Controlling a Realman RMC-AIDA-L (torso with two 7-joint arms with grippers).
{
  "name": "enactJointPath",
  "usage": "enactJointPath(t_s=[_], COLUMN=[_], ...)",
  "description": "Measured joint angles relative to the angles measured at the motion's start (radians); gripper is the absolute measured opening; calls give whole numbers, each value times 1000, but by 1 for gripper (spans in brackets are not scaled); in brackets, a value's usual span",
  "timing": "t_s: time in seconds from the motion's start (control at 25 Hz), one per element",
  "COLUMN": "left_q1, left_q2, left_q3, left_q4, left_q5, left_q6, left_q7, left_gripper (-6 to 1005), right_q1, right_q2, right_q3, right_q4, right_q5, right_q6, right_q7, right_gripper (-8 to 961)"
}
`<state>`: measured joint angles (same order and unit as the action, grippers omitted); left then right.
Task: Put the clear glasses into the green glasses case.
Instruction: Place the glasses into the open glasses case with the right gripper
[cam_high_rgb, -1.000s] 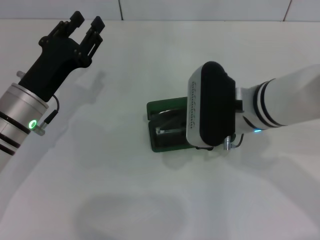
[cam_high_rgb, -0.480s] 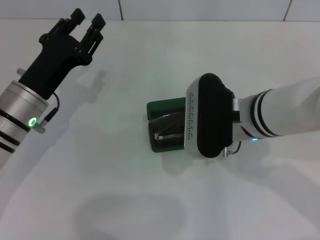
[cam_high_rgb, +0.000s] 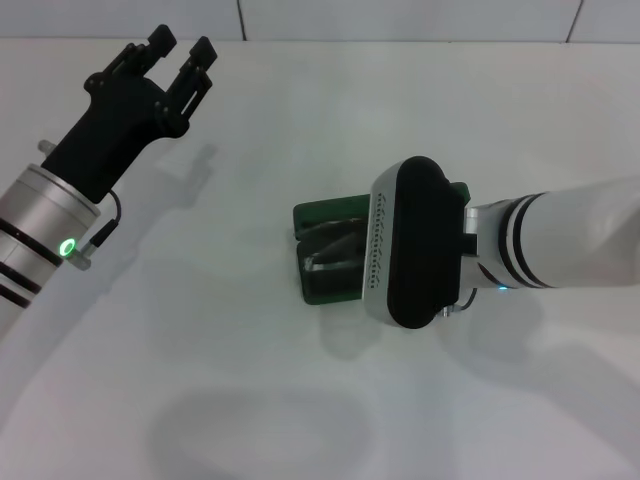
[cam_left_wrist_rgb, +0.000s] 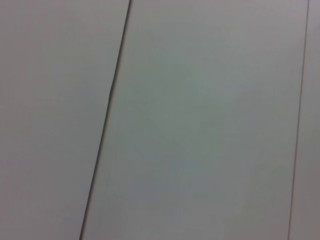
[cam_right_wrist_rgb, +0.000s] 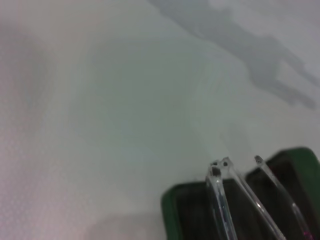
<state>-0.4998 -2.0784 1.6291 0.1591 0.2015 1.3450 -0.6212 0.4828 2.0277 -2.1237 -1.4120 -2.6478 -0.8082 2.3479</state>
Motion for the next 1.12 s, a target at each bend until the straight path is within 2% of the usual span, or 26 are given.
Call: enactJointPath(t_s=[0.48, 0.76, 1.0, 1.12], left_q1=[-21, -23, -25, -25], left_q2=[8, 8, 6, 6], left_q3=[0, 0, 0, 0], left_q4=[1, 1, 2, 2], left_q5=[19, 25, 26, 26], left_q6=[-11, -15, -15, -15], left_q7=[0, 0, 0, 0], left_gripper=[529, 529, 529, 529], right_q1=[0, 7, 18, 20], right_q2=[0, 0, 0, 0], right_q3=[-40, -35, -22, -5], right_q4=[-16, -16, -22, -45], right_q5=[-126, -130, -126, -118], right_q6=[3, -5, -68, -106], right_q7=[152, 167, 167, 164], right_gripper=[206, 209, 211, 338])
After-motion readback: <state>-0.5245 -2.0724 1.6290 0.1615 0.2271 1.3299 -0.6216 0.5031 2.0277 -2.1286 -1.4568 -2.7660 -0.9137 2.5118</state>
